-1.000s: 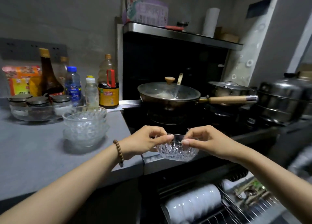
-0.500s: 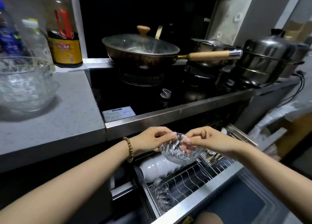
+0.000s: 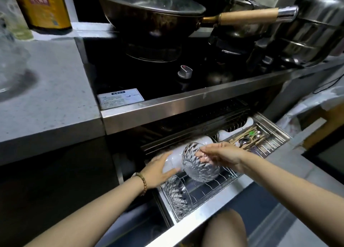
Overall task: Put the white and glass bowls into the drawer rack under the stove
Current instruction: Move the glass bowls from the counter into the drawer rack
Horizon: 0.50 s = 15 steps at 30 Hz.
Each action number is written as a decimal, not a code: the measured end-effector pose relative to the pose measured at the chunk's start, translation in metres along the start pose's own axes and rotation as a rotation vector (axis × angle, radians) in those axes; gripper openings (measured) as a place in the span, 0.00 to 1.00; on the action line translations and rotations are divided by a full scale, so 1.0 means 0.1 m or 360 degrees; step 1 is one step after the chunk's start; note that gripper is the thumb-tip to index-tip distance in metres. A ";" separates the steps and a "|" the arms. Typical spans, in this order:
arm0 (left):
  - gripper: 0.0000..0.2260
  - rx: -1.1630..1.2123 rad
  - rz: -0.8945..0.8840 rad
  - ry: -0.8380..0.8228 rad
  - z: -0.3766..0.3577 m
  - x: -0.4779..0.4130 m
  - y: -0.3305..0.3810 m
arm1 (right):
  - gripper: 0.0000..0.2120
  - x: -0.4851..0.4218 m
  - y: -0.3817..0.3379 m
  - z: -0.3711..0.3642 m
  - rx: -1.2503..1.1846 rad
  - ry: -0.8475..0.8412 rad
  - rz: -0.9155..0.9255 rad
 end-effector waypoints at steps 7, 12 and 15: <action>0.46 -0.0454 0.0082 -0.0069 -0.37 -0.05 -0.32 | 0.07 -0.31 0.47 0.00 -0.0049 0.0034 -0.0378; 0.52 -0.0566 0.0116 -0.0028 -0.47 -0.13 -0.45 | 0.08 -0.52 0.69 -0.05 -0.0118 0.0003 -0.0494; 0.53 -0.0598 0.0135 0.0010 -0.50 -0.16 -0.53 | 0.09 -0.64 0.80 -0.15 -0.0210 -0.0101 -0.0585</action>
Point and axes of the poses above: each hand's wrist, its own x-axis away from the middle knuckle, its own z-axis out of the back of the hand, y = z × x, the point moved 10 cm from there along -x, towards the middle knuckle, and after that the axes turned 5 degrees about x, right-handed, at the moved point
